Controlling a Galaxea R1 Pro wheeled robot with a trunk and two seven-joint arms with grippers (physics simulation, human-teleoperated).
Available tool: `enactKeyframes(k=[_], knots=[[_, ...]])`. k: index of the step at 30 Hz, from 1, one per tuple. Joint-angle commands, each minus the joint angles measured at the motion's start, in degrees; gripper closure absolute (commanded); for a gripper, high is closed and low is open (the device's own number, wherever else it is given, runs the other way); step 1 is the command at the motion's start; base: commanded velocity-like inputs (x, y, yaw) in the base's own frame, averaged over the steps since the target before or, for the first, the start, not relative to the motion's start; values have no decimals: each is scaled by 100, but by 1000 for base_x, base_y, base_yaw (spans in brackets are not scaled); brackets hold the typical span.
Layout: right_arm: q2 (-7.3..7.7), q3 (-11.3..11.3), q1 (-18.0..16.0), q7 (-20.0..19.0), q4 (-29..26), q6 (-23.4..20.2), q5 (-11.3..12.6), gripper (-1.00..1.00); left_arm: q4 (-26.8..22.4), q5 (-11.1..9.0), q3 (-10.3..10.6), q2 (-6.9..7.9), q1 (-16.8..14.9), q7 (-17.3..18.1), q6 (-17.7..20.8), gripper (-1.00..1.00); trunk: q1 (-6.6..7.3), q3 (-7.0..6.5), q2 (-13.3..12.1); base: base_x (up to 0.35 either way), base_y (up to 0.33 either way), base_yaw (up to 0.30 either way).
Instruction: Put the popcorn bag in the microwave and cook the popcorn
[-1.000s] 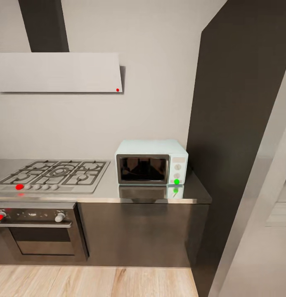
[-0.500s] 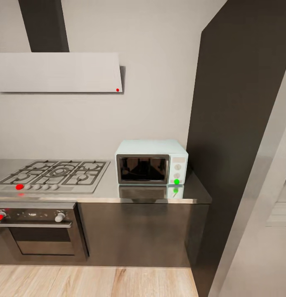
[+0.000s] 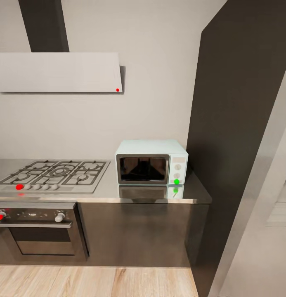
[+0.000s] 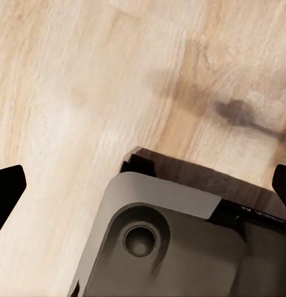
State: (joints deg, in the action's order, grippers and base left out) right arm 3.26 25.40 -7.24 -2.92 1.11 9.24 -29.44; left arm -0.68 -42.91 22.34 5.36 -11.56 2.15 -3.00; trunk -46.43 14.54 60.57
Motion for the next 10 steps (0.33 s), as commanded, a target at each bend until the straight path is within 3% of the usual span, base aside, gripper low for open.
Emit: enactKeyframes(k=[1, 3, 6, 10], knots=[[50, 161, -5, -16, 12, 25, 245, 100, 6, -59, 46, 0, -4, 22, -17, -100, 0, 7, 5, 0, 0, 0], [149, 232, -5, -19, 12, 25, 579, 100, 6, -59, 49, 0, -4, 22, -17, -100, 0, 7, 5, 0, 0, 0], [102, 52, -5, -22, 12, 3, 582, 100, 6, -59, 48, 0, -4, 22, -17, -100, 0, 7, 5, 0, 0, 0], [71, -695, -5, -24, 12, -3, 585, 100, 6, -59, 48, 0, -4, 22, -17, -100, 0, 7, 5, 0, 0, 0]])
